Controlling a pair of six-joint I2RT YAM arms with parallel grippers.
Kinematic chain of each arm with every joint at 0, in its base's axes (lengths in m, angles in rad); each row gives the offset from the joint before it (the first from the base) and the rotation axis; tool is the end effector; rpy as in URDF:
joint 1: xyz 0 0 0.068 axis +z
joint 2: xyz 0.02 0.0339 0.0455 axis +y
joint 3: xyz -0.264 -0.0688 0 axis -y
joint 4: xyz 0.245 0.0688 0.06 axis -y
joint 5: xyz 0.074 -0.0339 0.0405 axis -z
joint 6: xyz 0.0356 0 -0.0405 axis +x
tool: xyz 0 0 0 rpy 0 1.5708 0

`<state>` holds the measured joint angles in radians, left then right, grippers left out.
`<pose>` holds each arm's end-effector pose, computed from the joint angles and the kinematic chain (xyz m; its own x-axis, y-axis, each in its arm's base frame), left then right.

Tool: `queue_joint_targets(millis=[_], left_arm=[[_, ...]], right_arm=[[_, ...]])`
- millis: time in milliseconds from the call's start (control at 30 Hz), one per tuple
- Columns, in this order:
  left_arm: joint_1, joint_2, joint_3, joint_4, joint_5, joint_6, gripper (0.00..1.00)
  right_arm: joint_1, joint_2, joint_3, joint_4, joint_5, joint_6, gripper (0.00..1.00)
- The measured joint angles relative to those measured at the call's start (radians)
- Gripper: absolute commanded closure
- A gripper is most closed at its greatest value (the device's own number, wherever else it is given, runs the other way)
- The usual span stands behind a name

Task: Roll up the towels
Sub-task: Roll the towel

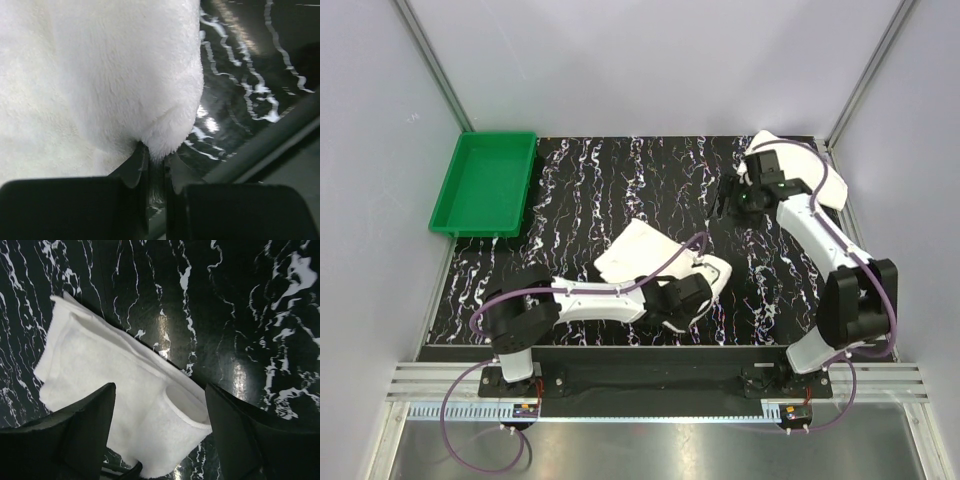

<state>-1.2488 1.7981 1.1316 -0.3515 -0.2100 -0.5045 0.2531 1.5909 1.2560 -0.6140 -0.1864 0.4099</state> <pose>0.1230 -0.3451 0.1738 -0.6675 0.5069 -0.5454 0.6517 0.7521 -0.0985 0.3274 0.0915 0.2650 -0.8614 0.1817 -0.4743 -0.0080 0.9289 0.3703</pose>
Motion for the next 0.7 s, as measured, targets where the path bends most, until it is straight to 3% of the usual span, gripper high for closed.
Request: queue_joint_targets(millis=[167,333,700], left_arm=[[0.039,0.000,-0.015,0.101,0.224,-0.091,1.00],[0.111,-0.013,-0.100,0.267,0.433,-0.209,1.00],[0.304,-0.041,-0.393,0.855,0.793,-0.618,1.00]], right_arm=[[-0.013,-0.097,0.085,-0.110,0.127,-0.022,0.18],[-0.012,-0.232,0.072,-0.153,0.150,-0.005,0.14],[-0.012,-0.544,-0.225,-0.037,-0.033,0.109,0.10]])
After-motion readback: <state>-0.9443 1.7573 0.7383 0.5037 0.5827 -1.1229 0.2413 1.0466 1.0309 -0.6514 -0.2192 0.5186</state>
